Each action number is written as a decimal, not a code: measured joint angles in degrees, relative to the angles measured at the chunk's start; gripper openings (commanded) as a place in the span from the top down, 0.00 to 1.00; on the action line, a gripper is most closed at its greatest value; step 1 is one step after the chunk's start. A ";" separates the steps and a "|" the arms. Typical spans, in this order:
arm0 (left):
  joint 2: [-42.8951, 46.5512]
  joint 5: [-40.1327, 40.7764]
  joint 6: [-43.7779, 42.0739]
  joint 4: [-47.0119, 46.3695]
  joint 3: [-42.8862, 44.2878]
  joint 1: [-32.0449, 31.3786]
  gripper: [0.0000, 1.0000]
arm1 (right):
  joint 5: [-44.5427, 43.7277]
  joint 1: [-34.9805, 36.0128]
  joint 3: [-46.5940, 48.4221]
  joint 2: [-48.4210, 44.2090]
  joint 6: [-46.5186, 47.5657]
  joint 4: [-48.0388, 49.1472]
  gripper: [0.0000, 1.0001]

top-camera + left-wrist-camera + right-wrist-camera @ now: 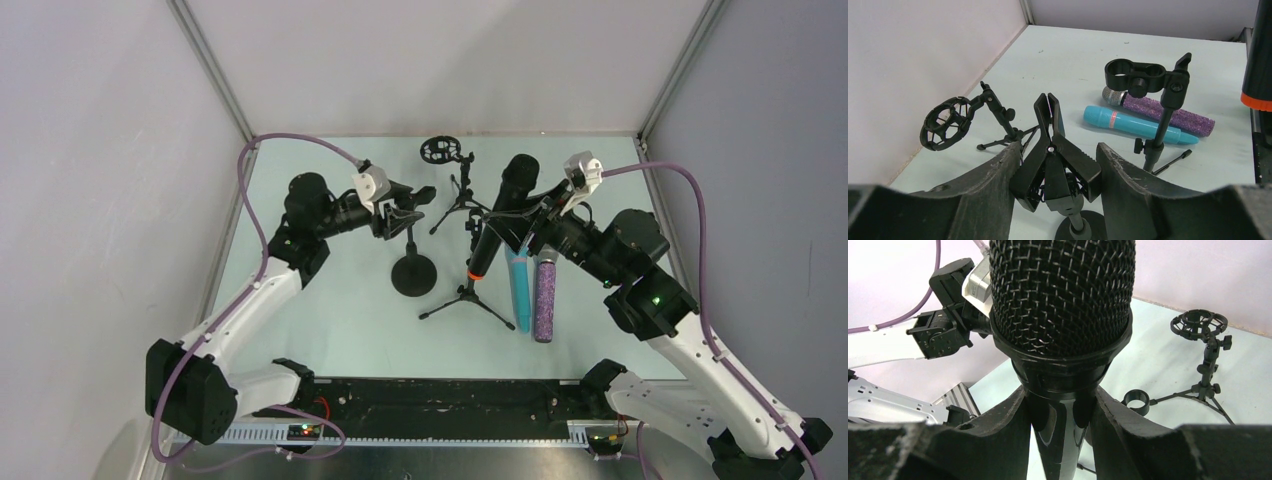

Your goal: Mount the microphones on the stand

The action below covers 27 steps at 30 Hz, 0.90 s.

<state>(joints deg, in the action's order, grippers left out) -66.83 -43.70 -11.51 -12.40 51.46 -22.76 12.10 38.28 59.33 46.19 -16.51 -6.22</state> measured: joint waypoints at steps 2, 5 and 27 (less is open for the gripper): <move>0.00 -0.04 -0.42 0.44 0.15 0.00 0.60 | 0.00 -0.09 -0.26 -0.07 -0.02 0.00 1.00; 0.00 -0.22 -0.79 1.31 0.55 0.00 0.86 | 0.00 -0.33 -0.42 -0.09 0.00 -0.13 1.00; 2.89 0.87 -6.58 7.19 1.05 0.24 1.00 | 3.30 -0.66 -0.42 0.04 -0.57 1.03 1.00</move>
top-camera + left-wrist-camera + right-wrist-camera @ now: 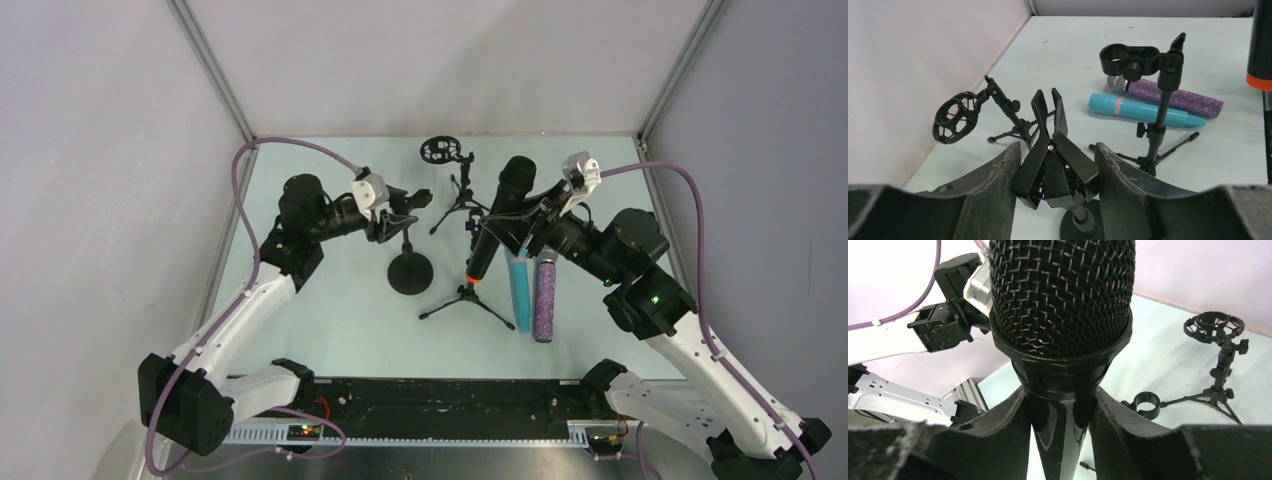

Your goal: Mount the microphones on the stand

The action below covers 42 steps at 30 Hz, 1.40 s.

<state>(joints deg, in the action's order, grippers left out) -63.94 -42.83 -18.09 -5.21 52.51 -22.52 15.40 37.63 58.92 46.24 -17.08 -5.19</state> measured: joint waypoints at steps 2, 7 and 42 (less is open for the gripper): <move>0.35 -1.09 -0.37 0.52 0.00 0.61 1.00 | 0.39 0.00 0.00 0.11 -0.09 -0.04 1.00; 1.09 -4.90 0.09 1.77 0.00 3.69 1.00 | 0.79 0.00 0.00 0.13 -0.22 -0.02 1.00; 15.96 -14.86 8.63 2.93 -9.60 5.57 1.00 | 2.12 0.00 0.00 0.74 -0.92 -0.04 1.00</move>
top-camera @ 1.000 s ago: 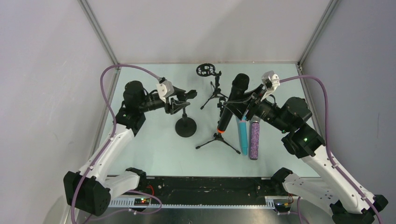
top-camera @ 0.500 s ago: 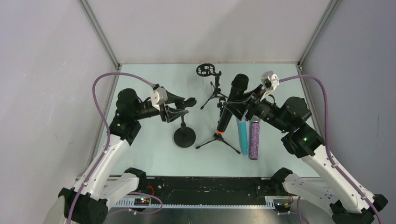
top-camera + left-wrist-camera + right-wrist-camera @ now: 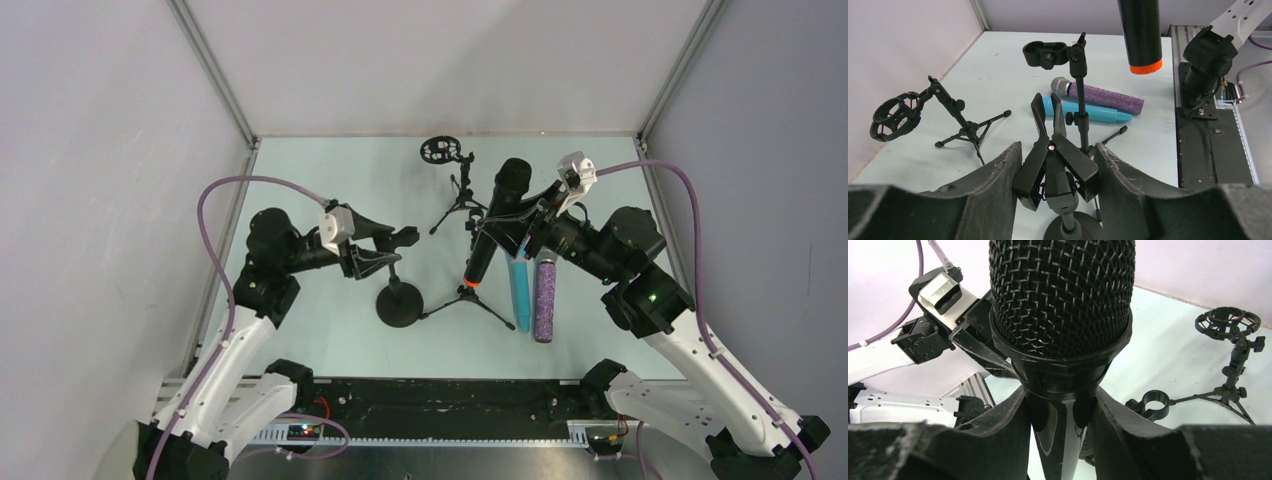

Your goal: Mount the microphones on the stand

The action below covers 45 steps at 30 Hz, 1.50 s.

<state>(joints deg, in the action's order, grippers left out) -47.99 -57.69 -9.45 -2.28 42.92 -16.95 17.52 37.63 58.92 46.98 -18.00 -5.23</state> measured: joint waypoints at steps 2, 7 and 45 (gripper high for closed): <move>0.35 0.00 0.00 -0.04 -0.11 0.00 1.00 | 0.11 0.00 0.00 0.00 -0.02 0.00 1.00; 0.55 0.22 -0.07 -0.11 -0.28 0.00 0.62 | 0.74 0.00 0.00 0.00 -0.39 0.02 1.00; 11.41 18.80 6.19 -1.90 5.88 -0.92 0.00 | 5.38 -0.94 0.00 4.50 -0.15 13.31 1.00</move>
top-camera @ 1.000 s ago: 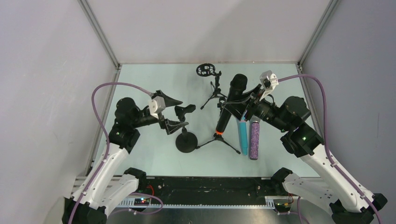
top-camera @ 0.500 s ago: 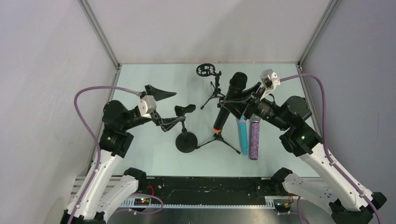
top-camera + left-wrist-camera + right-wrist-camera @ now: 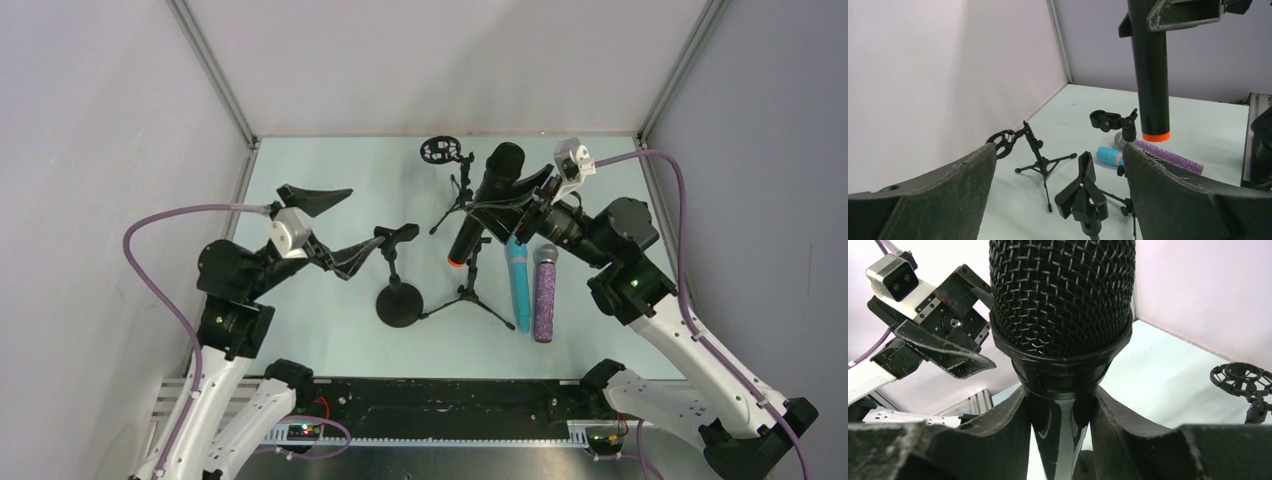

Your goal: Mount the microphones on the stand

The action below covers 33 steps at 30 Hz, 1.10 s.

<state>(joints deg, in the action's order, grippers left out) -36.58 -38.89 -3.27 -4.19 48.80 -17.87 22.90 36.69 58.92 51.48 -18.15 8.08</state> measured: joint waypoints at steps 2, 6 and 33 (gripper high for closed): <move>0.61 0.00 0.26 -0.26 -1.46 0.00 0.00 | 0.13 -0.17 0.00 0.57 0.15 0.72 1.00; 0.72 -0.44 0.33 0.04 -4.09 0.00 0.00 | 0.09 -0.57 0.00 1.84 0.26 1.55 1.00; -10.47 -9.64 -3.13 4.42 -4.87 0.00 0.00 | -2.03 1.81 7.45 15.17 8.17 -3.48 1.00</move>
<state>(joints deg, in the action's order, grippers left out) -47.05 -48.53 -6.39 0.23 43.92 -17.87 20.86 38.50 66.37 66.65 -9.98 4.60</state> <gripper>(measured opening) 0.995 0.447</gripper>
